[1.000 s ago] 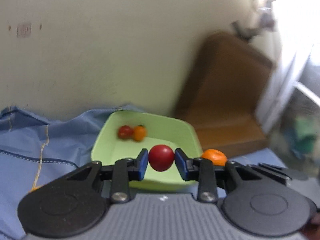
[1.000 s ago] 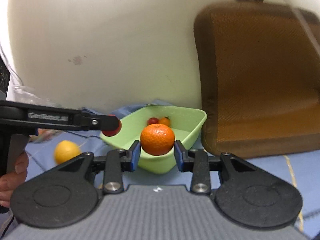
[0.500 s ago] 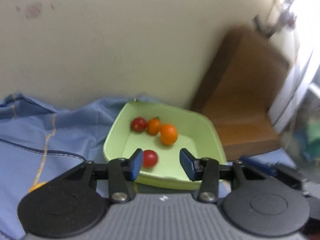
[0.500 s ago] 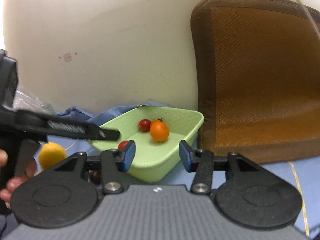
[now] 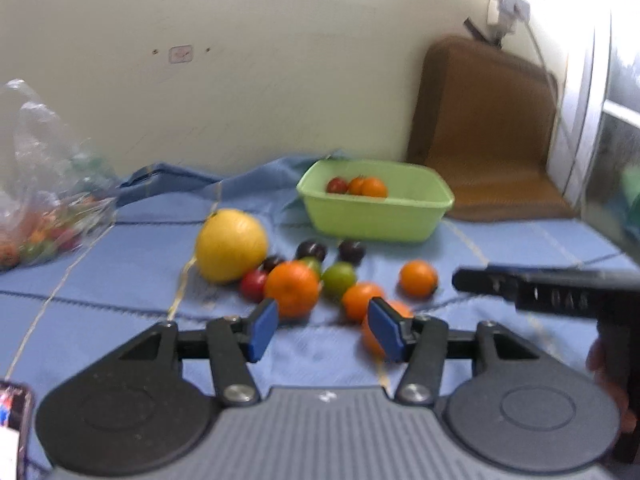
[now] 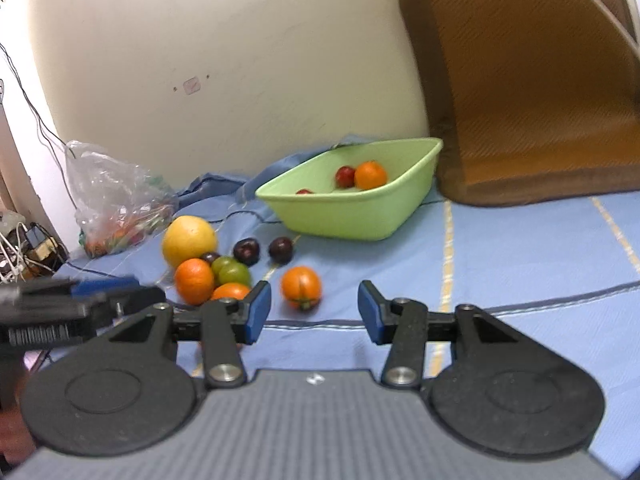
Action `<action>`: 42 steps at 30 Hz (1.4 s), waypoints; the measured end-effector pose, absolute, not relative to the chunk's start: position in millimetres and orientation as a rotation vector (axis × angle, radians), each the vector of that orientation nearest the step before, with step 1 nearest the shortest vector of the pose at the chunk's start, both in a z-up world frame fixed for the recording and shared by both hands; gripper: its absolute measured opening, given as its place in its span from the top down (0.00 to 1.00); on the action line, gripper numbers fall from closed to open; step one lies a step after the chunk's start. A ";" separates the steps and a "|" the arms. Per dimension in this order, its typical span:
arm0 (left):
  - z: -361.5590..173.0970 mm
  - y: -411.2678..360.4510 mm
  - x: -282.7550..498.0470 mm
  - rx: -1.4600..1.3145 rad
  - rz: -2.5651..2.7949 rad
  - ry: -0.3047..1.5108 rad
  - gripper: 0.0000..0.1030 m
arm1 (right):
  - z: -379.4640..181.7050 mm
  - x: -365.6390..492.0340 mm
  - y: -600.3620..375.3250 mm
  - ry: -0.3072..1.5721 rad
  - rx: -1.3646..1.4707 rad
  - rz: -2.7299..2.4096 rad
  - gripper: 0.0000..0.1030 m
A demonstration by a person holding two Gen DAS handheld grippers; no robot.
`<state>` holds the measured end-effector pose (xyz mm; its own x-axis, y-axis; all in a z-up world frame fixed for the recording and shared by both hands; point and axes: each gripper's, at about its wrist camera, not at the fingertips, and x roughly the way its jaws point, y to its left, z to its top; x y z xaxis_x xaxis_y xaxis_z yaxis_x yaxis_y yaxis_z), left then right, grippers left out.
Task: Organize fruits
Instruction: 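Grasp an orange cherry tomato with the right gripper while the left gripper grasps a mandarin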
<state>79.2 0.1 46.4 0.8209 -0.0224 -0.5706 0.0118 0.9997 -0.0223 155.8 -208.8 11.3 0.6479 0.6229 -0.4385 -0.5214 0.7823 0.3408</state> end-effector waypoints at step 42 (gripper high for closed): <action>41.9 1.6 63.6 0.000 0.062 0.590 0.41 | -6.3 99.0 -204.1 0.567 -0.029 0.664 0.68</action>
